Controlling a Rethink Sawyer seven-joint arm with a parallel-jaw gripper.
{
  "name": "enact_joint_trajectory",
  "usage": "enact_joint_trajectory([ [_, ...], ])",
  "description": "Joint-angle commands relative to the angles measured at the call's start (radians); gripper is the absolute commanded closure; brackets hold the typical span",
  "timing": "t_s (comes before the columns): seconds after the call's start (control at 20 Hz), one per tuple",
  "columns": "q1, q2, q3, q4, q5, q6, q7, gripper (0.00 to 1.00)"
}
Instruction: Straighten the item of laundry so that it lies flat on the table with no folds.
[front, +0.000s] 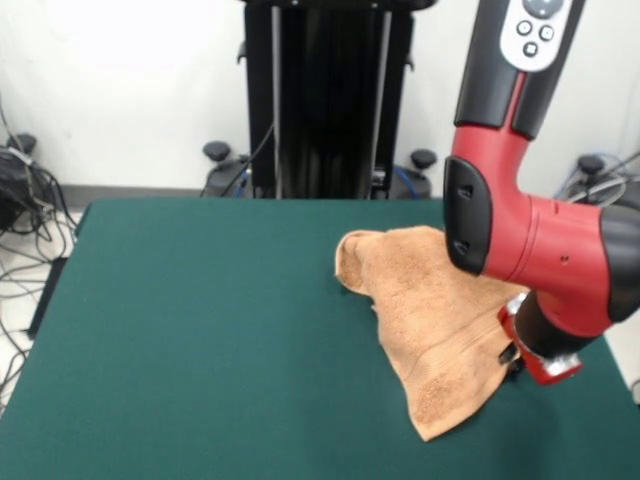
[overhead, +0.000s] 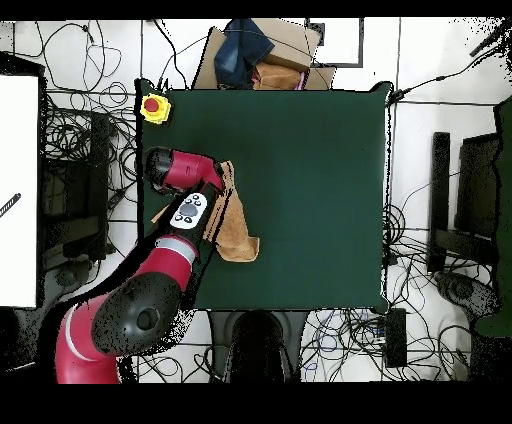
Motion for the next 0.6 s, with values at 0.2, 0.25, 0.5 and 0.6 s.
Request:
enact_joint_trajectory([
  [0.2, -0.013, 0.110, 0.076, 0.000, -0.015, -0.162, 0.202, 0.00],
  [0.25, -0.017, 0.109, 0.082, 0.000, -0.014, -0.163, 0.194, 0.00],
  [0.5, -0.025, 0.106, 0.098, -0.002, -0.017, -0.168, 0.187, 0.00],
  [0.6, -0.022, 0.109, 0.086, -0.006, -0.021, -0.173, 0.197, 0.00],
])
